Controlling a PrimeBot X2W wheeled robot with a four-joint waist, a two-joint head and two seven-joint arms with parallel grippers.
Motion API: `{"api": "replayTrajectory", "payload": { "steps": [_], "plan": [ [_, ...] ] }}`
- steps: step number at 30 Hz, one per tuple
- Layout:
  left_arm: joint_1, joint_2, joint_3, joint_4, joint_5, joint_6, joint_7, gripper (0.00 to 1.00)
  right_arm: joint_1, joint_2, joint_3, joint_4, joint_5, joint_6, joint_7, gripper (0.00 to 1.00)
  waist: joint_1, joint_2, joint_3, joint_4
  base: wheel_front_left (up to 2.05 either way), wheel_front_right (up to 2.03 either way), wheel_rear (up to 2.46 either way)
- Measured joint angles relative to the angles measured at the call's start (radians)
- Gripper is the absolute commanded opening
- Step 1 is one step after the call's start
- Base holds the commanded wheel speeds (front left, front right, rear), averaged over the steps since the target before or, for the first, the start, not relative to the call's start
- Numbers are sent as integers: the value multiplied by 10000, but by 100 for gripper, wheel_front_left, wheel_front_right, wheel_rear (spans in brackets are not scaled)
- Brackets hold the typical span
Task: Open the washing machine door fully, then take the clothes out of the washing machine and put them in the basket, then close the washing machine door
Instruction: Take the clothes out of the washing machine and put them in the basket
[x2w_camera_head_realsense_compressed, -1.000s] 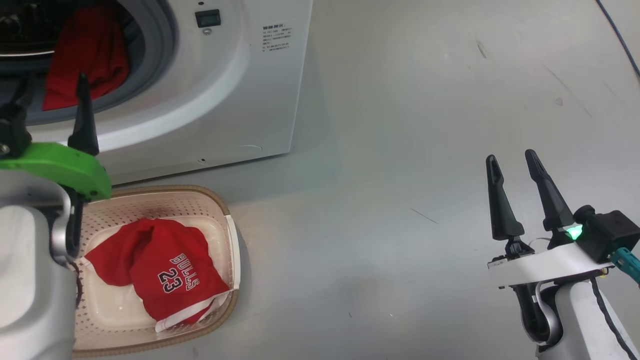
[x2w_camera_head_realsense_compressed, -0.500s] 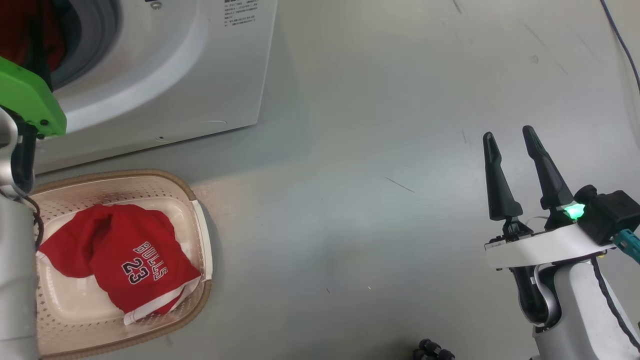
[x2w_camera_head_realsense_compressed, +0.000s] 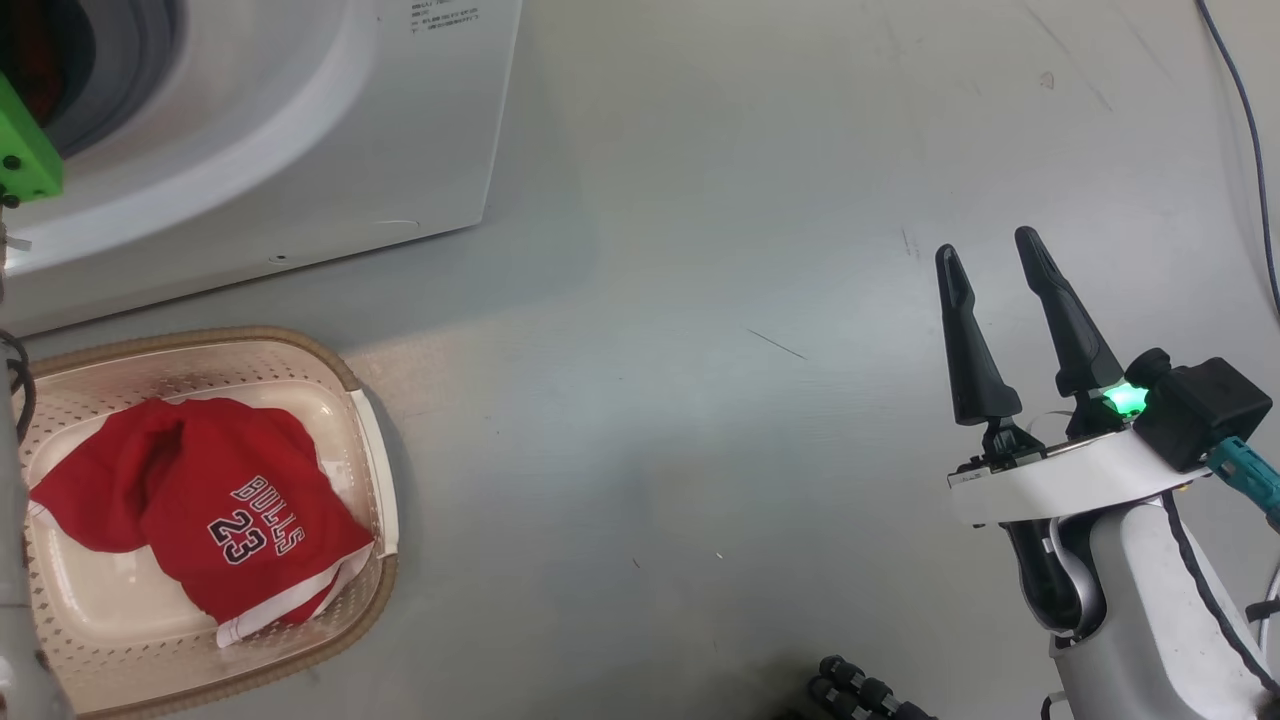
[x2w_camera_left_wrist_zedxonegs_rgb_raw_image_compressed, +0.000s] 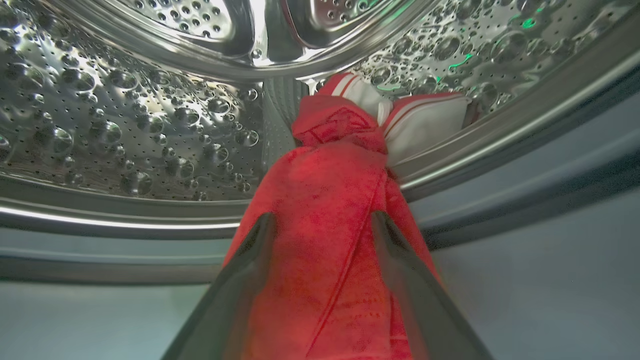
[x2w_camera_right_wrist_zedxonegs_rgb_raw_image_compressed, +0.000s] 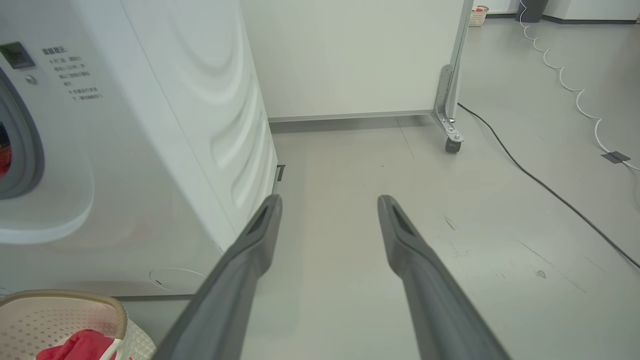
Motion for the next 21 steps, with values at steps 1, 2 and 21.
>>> {"api": "replayTrajectory", "payload": {
  "steps": [1, 2, 21],
  "plan": [
    [-47, 8, -2, 100, 0, 0, 54, 100, -8, 0, 0, 0, -2, 0, 0, 100, 0, 0, 17, -11, 0, 0, 0],
    [-92, 27, -2, 203, 0, 0, 121, 100, -8, 0, 0, 6, 0, 0, 0, 100, 0, 0, 32, -20, 0, 0, 0],
    [-1058, 167, -119, 1419, 215, 351, 364, 100, -237, -19, 12, 23, -2, 0, 0, 100, 0, 0, 347, -66, 0, 0, 0]
  ]
}}
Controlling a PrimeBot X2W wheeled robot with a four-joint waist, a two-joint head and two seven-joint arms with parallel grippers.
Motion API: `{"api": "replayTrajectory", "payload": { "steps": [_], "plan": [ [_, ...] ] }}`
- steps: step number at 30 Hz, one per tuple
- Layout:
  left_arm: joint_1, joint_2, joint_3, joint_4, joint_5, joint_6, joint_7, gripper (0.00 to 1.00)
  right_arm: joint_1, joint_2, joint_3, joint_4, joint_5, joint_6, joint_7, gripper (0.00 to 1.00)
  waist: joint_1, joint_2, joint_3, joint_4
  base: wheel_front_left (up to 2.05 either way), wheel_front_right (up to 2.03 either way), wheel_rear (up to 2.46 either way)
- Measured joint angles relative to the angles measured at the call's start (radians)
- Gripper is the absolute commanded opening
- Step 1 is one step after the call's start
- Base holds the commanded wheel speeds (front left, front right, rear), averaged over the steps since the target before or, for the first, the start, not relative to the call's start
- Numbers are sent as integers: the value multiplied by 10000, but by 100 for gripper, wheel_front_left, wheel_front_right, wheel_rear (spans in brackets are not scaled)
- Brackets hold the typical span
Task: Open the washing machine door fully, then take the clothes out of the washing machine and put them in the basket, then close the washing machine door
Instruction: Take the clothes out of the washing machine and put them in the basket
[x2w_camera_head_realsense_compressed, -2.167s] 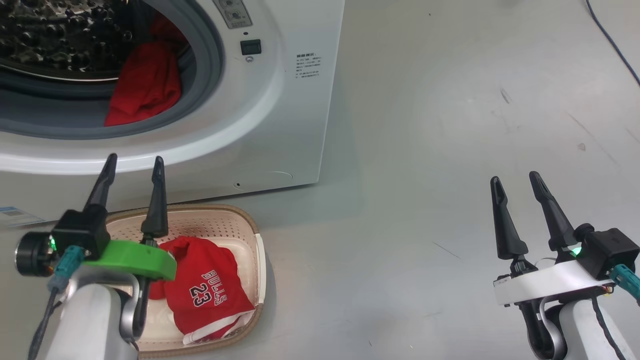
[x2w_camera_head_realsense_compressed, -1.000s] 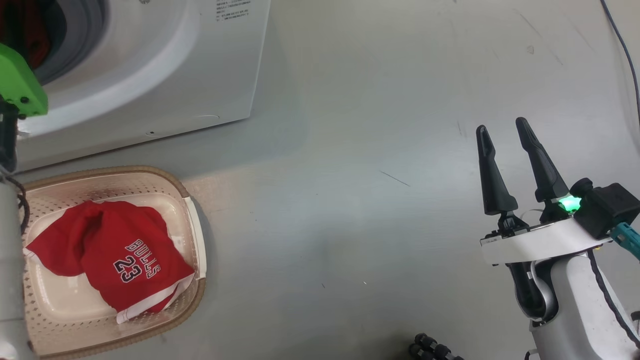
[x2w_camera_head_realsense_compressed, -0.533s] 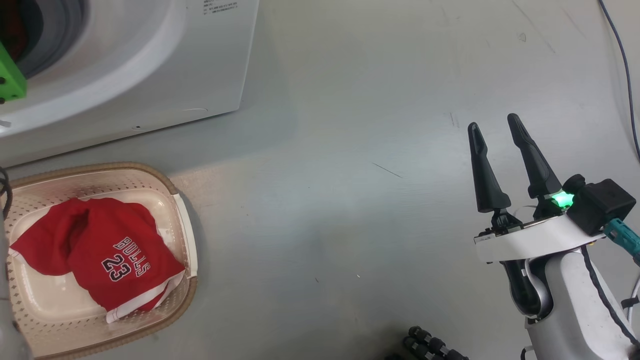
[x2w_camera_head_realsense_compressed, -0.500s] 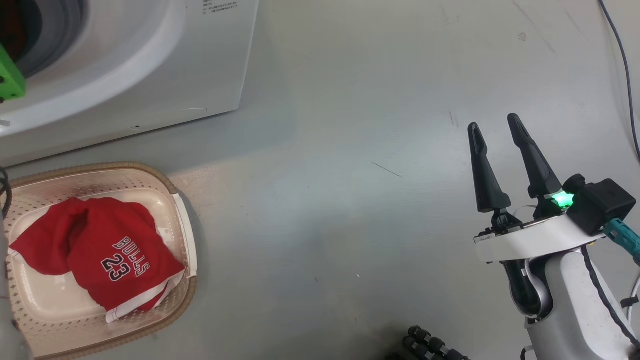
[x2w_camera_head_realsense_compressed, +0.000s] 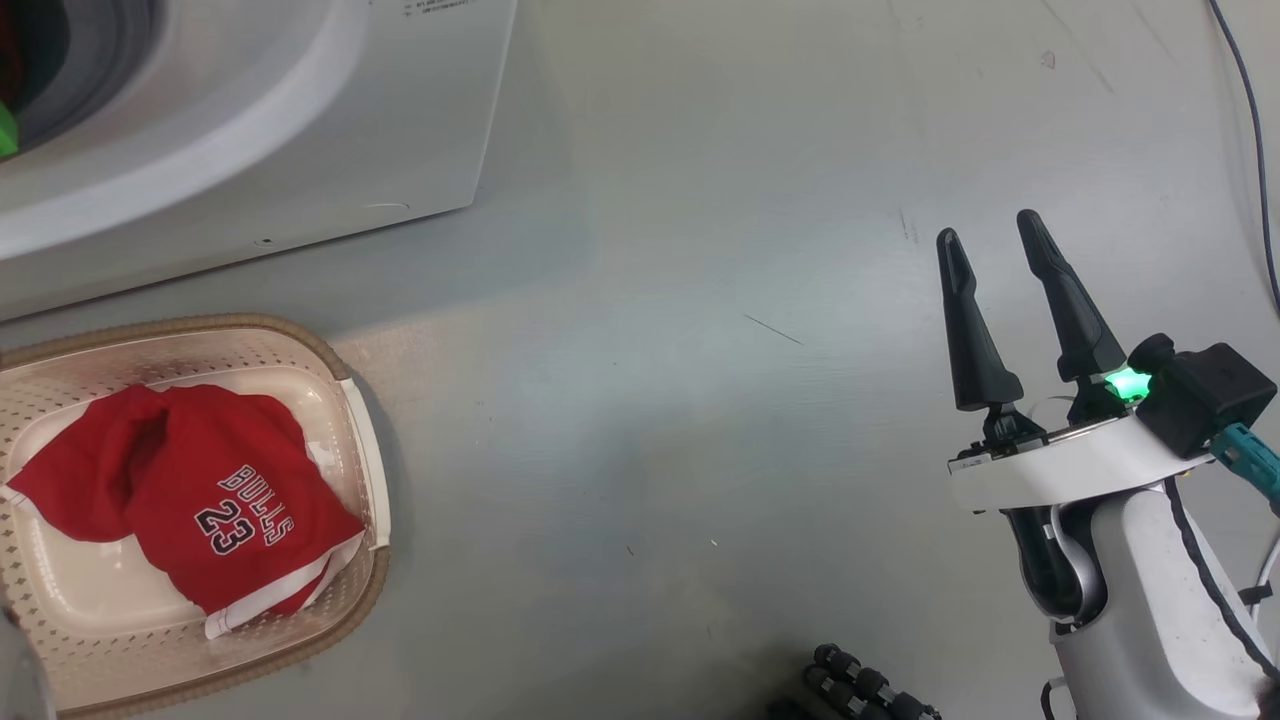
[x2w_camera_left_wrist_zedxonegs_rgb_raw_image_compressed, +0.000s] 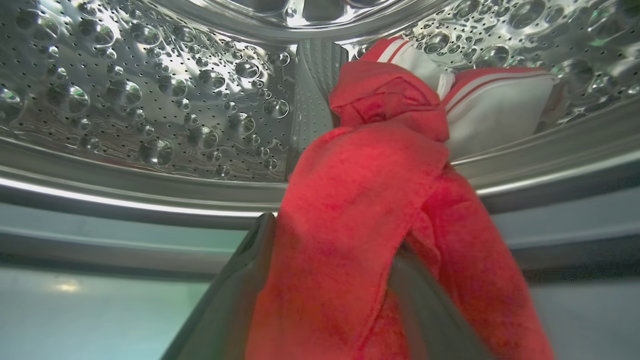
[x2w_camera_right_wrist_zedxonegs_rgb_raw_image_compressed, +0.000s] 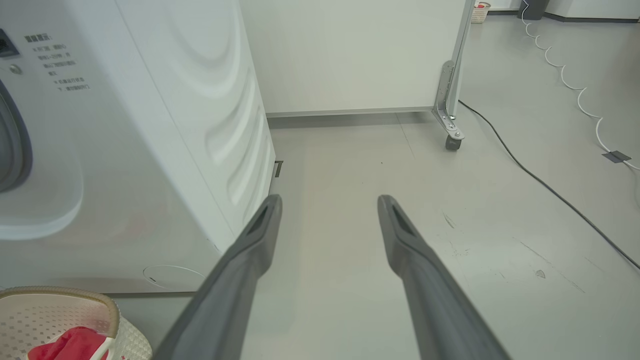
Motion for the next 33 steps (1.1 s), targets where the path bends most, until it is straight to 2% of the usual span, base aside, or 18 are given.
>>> {"api": "replayTrajectory", "payload": {
  "steps": [1, 2, 16, 25, 33],
  "plan": [
    [-35, 2, -21, 58, 36, 15, 0, 82, -9, 0, 4, 6, 0, 0, 0, 100, 0, 0, 5, 0, 0, 0, 0],
    [-74, 10, -63, 113, 79, 15, -6, 0, -14, 0, 6, 13, 0, 0, 0, 100, 0, 0, 6, -1, 0, 0, 0],
    [-107, -130, -297, 815, 155, -255, -855, 0, -15, -52, -69, 176, -31, 0, 0, 100, 0, 0, -271, 146, 0, 0, 0],
    [-94, -512, -190, 1101, -48, -391, -1873, 0, -15, -251, -267, 184, -125, 0, 0, 100, 0, 0, -614, 492, 0, 0, 0],
    [298, -897, -67, 1321, -368, -692, -2884, 0, -10, -378, -481, 198, -217, 0, 0, 100, 0, 0, -1048, 877, 0, 0, 0]
  ]
}}
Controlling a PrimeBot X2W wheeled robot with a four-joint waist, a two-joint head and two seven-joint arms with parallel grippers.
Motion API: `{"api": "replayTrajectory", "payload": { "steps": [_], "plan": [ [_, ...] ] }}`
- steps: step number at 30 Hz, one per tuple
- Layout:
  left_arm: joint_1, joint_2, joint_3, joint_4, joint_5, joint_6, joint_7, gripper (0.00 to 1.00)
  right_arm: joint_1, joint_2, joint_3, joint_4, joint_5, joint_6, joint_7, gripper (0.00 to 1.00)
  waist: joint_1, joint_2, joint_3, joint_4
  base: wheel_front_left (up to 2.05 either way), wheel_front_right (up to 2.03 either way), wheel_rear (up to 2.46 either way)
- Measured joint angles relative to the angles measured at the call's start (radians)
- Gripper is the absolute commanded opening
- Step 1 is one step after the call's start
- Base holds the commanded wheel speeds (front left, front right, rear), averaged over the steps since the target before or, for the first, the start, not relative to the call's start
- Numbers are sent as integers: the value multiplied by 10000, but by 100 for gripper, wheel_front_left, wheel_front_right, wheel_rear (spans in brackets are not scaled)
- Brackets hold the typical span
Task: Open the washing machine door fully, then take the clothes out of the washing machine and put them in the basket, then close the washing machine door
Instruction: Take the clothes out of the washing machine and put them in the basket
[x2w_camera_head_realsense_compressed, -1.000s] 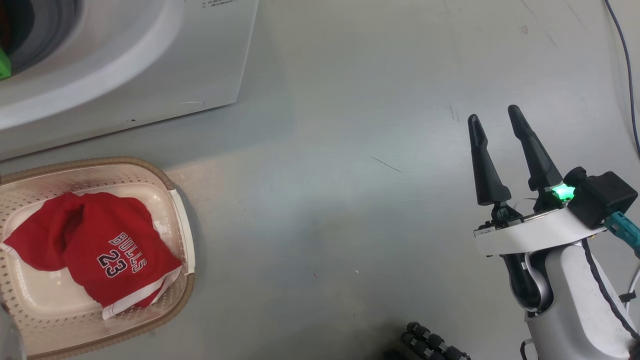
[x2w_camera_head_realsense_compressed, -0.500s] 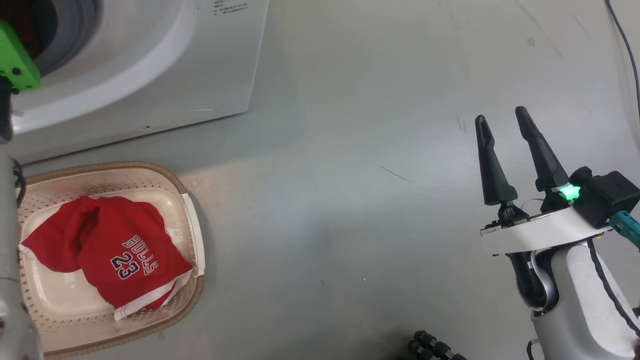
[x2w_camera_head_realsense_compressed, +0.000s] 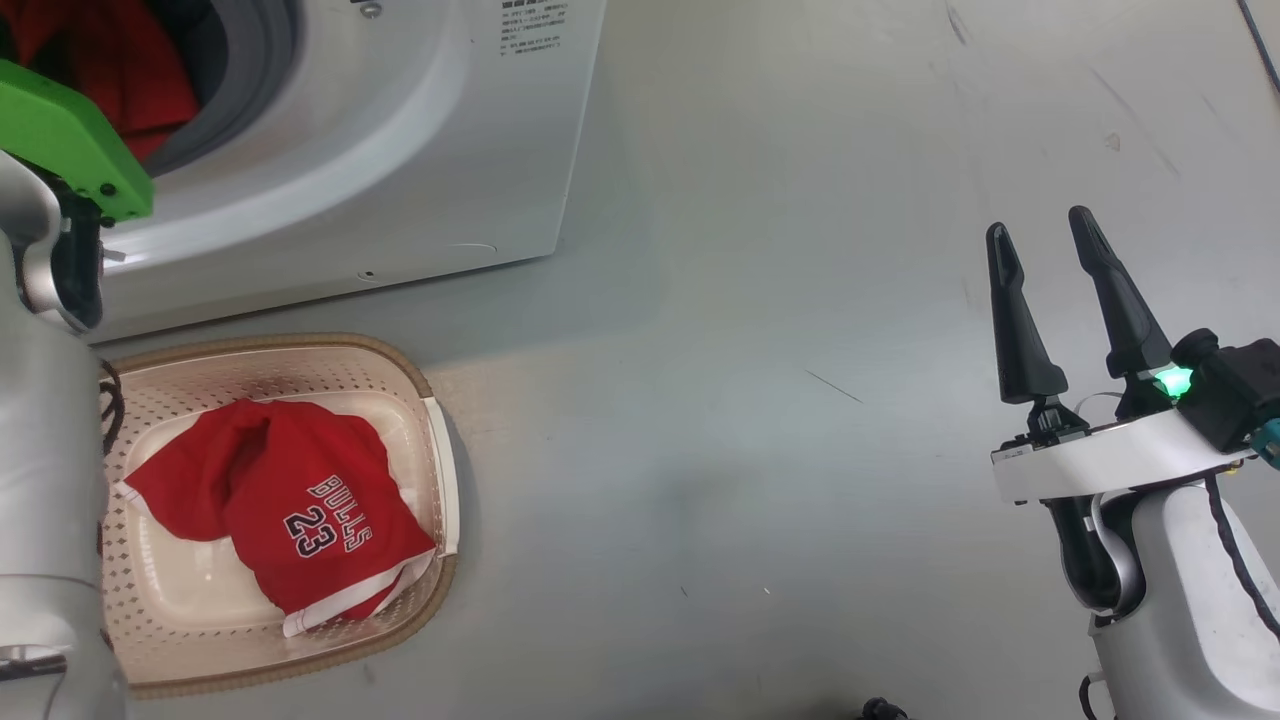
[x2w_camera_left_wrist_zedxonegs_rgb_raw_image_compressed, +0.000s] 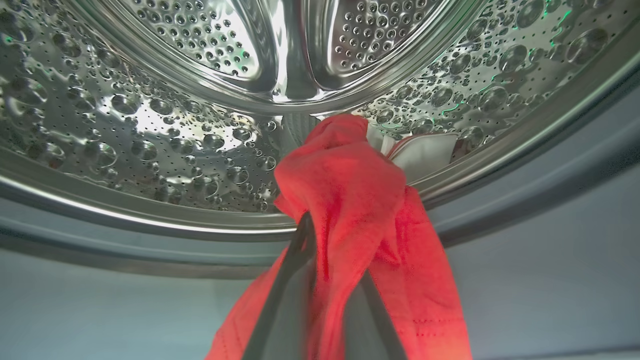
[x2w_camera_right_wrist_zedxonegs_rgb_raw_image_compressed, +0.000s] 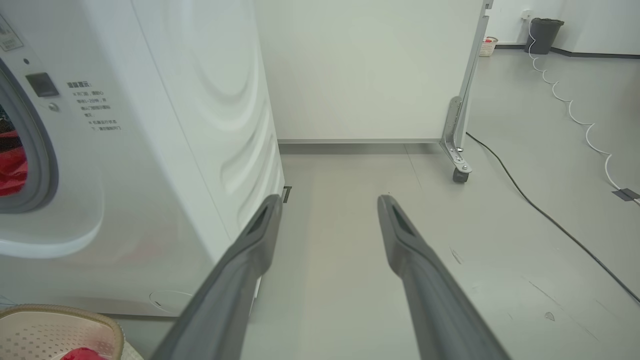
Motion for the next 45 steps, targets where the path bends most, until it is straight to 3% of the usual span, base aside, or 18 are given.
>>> {"api": "replayTrajectory", "payload": {
  "steps": [11, 26, 41, 45],
  "plan": [
    [862, -265, -128, 159, -69, -472, -1421, 0, 95, -36, -288, 84, -73, 0, 0, 100, 0, 0, -781, 596, 0, 0, 0],
    [2180, -654, -550, 52, -29, -738, -3150, 0, 722, -38, -506, 240, -136, 0, 0, 100, 0, 0, -2017, 1345, 0, 0, 0],
    [3729, -660, -920, -1352, 554, -748, -3377, 0, 1321, 36, -556, 272, -251, 0, 0, 100, 0, 0, -3119, 1963, 0, 0, 0],
    [4028, -738, -734, -2263, 548, -748, -3375, 0, 1336, 54, -541, 242, -261, 0, 0, 100, 0, 0, -3235, 2067, 0, 0, 0]
  ]
}}
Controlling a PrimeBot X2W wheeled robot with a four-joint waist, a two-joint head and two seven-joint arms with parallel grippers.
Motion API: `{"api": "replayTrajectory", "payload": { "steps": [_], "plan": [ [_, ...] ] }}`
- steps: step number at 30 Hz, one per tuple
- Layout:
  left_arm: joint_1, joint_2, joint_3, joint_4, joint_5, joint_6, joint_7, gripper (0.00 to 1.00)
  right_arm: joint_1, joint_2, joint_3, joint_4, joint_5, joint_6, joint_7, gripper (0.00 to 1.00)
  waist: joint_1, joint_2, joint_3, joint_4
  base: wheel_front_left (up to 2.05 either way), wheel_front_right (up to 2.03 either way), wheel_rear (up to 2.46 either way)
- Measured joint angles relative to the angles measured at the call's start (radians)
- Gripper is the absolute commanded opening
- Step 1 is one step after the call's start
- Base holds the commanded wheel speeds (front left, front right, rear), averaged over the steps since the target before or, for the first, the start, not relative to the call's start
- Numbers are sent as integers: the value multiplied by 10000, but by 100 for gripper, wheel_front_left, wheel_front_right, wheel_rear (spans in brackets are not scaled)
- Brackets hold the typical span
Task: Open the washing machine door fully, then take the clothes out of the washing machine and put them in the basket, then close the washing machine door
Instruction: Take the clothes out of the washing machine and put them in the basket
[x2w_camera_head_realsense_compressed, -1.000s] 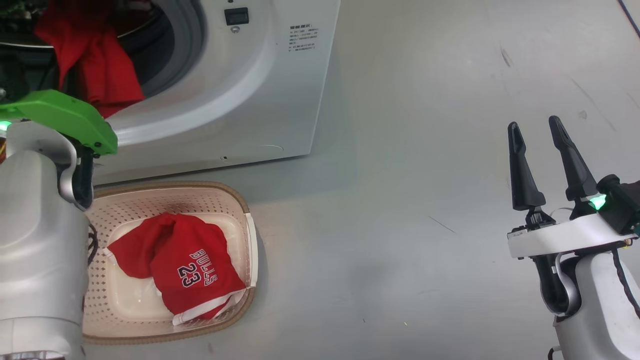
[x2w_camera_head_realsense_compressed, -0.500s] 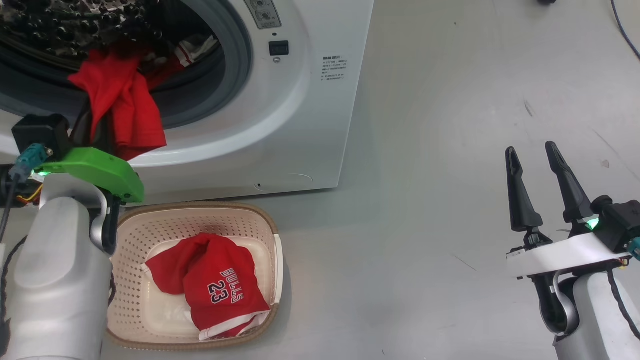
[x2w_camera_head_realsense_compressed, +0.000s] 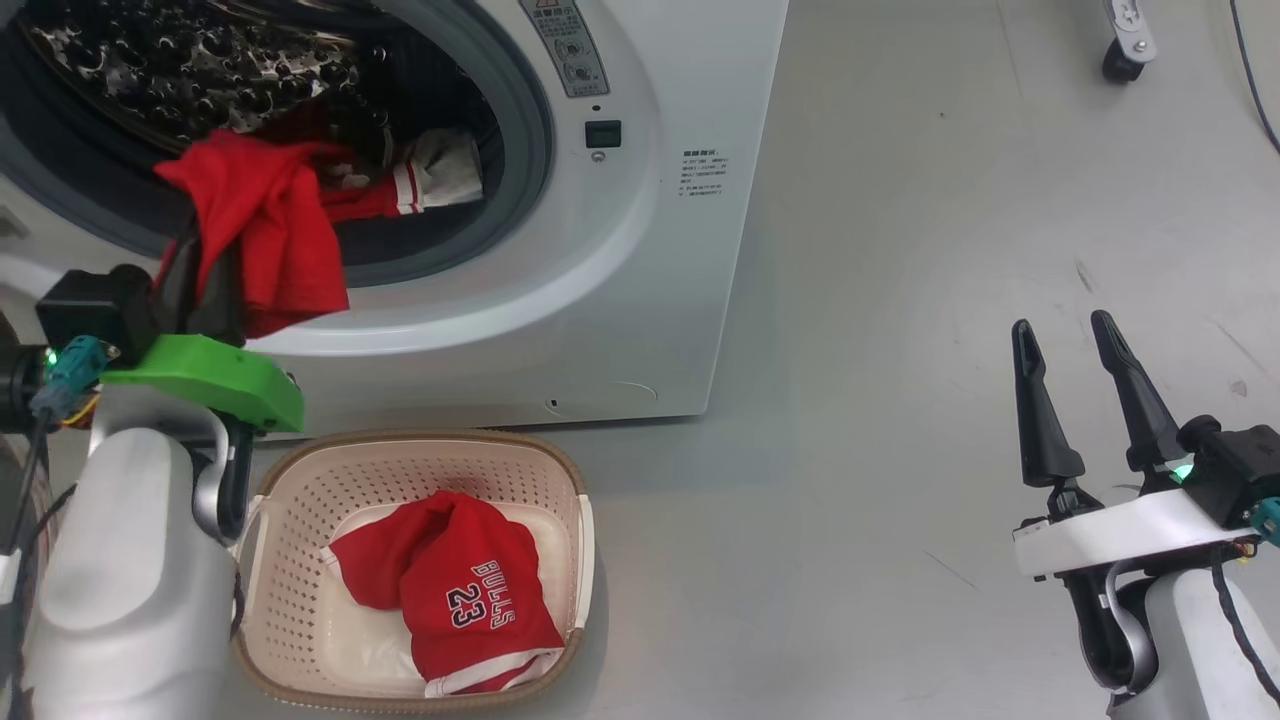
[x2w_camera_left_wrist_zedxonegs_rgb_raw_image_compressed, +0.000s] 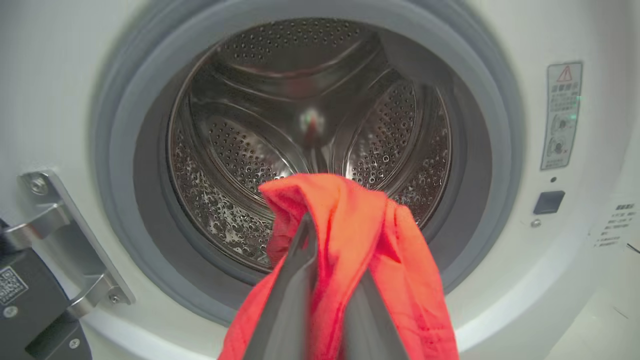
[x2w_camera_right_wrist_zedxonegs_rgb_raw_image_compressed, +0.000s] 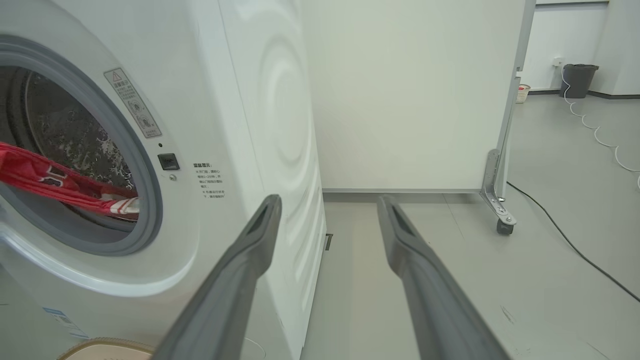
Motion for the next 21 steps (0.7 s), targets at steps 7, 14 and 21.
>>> {"api": "replayTrajectory", "payload": {
  "steps": [7, 14, 21],
  "plan": [
    [236, -36, 295, -1889, 44, 0, -6, 0, 189, 25, -59, -23, 0, 0, 0, 100, 0, 0, -191, 123, 0, 0, 0],
    [1101, -242, 474, -3837, 234, -73, -35, 0, 378, 31, 50, -44, -86, 0, 0, 100, 0, 0, -461, 285, 0, 0, 0],
    [1541, -328, 422, -4385, 280, -77, -79, 0, 378, 31, 117, -52, -88, 0, 0, 100, 0, 0, -515, 321, 0, 0, 0]
  ]
}}
